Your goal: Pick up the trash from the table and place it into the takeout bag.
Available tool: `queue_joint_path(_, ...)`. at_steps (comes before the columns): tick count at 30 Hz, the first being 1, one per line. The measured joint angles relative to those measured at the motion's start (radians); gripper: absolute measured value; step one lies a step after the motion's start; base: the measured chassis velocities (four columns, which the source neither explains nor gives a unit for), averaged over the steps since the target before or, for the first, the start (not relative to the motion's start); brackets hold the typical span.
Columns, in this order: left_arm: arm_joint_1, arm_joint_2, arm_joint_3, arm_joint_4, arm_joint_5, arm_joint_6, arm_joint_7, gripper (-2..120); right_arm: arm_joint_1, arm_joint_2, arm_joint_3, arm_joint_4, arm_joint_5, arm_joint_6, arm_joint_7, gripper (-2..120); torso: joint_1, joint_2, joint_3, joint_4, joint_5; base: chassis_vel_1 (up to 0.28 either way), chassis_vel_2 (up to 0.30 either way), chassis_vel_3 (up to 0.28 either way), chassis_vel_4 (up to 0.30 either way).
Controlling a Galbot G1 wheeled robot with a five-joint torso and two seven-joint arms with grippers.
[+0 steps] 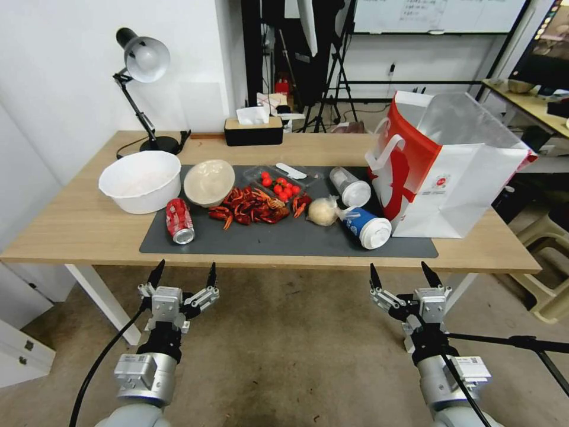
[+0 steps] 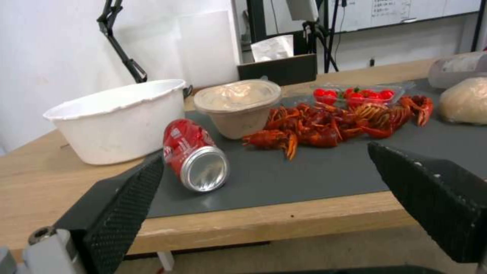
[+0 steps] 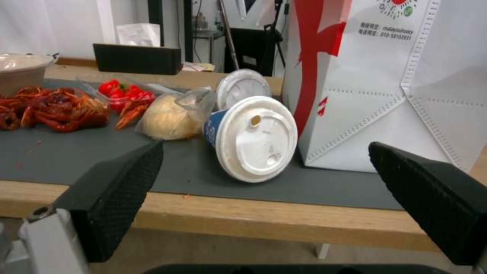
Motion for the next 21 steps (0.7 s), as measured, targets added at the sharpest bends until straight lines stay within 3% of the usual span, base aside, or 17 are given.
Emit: queue_joint_path(21,0.0,0.0,0.0,0.0,0.0,0.0,0.0,100,0.0,0.0,0.0,0.0,0.0,0.0,0.0,100,0.0,0.0,0.0,0.0,0.0,0.0,0.0,0.0,0.0)
